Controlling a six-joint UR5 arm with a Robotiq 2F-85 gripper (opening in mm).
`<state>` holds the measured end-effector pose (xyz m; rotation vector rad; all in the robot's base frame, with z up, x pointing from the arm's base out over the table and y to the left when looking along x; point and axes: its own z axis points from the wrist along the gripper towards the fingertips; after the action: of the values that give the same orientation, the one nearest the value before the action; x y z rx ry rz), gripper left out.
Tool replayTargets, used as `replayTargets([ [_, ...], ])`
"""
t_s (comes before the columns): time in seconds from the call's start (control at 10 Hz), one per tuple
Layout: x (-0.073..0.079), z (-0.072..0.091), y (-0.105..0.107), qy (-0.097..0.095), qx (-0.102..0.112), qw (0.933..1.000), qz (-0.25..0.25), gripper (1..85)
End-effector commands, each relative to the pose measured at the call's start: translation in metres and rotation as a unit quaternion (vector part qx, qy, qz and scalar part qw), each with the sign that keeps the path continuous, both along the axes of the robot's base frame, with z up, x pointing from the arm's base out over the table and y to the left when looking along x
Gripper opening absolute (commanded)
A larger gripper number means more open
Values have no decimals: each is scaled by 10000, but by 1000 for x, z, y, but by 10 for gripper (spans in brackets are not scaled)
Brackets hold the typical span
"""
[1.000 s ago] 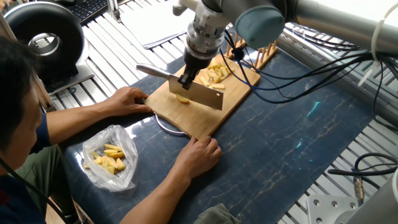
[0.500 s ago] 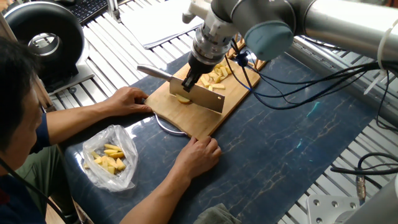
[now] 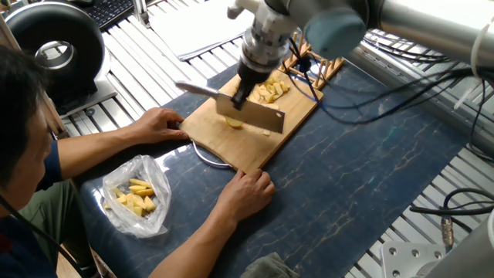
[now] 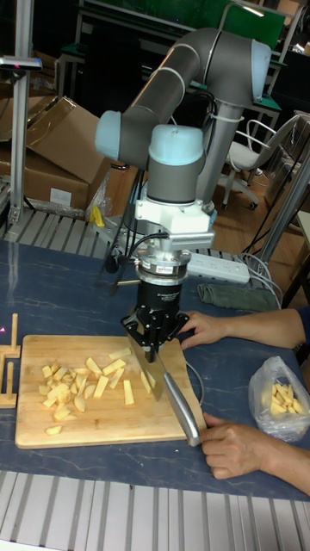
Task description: Chop the potatoes
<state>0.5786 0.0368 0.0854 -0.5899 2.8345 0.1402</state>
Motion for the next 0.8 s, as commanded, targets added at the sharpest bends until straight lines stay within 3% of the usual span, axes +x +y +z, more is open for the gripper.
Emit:
replayTargets([
  [0.0,11,12,13,108,60,9997,-199,10],
  [0.7,12,0,10,-7,18,9999,-154,10],
])
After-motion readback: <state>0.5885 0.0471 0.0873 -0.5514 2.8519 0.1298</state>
